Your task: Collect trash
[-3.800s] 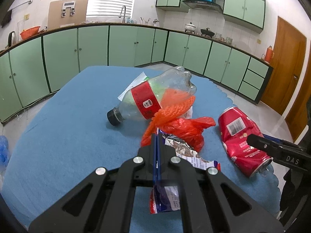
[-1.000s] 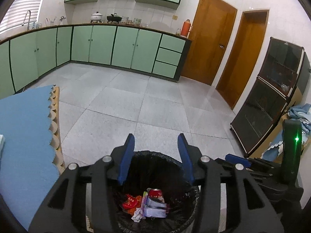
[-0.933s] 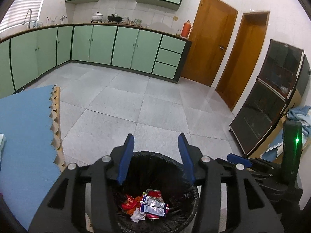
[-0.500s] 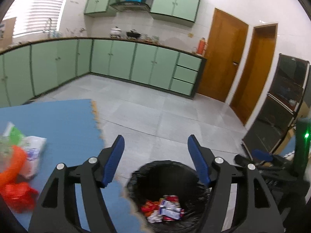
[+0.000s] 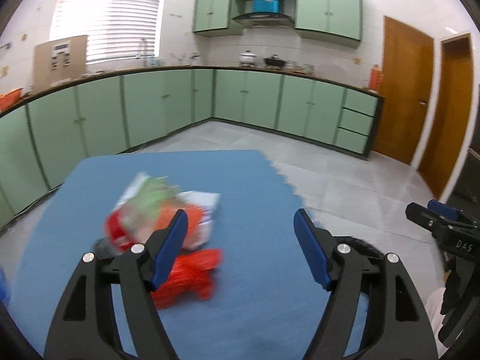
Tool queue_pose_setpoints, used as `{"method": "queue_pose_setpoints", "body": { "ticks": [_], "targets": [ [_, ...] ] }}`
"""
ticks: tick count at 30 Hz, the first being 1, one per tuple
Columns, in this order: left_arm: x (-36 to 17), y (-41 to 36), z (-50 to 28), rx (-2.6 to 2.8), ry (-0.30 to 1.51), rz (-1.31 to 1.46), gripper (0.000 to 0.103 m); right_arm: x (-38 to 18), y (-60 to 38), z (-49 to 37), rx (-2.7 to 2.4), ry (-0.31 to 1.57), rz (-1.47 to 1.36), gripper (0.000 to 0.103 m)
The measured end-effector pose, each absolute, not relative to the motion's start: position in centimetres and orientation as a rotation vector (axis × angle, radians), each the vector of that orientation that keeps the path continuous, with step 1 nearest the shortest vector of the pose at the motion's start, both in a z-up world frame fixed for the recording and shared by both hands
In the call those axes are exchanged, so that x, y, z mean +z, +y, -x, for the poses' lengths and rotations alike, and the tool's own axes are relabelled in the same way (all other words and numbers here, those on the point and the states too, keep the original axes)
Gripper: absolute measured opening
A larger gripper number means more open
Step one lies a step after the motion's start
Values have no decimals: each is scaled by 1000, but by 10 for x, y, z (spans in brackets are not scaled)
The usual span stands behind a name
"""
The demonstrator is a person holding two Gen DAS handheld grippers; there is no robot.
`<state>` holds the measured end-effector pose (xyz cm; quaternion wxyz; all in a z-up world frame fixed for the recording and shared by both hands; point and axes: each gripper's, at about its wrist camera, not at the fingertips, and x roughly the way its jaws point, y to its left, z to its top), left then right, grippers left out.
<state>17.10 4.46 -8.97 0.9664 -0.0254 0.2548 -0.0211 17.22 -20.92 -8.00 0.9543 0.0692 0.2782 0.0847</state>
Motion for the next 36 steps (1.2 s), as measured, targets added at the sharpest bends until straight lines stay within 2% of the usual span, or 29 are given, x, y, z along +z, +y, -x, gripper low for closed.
{"method": "queue_pose_setpoints", "body": {
  "ticks": [10,18,21,24,26,28,36],
  "targets": [
    [-103,123,-159,84,556,96,71,-86,-129,-176,318,563,-86,97],
    [-136,153,-171,45,654,187,68,-94,-112,-179,327,592,-45,97],
    [-143,152,-174,23,669,187,57,-96,-109,-181,325,600,-31,97],
    [-148,149,-177,-6,682,189,38,-99,-107,-183,321,608,-23,97],
    [-150,146,-177,-25,684,187,20,-101,-104,-187,320,615,-19,97],
    [-151,143,-175,-34,680,179,13,-103,-103,-188,319,625,-19,97],
    [-142,134,-157,-53,658,189,8,-110,-100,-190,328,643,-14,97]
  ]
}}
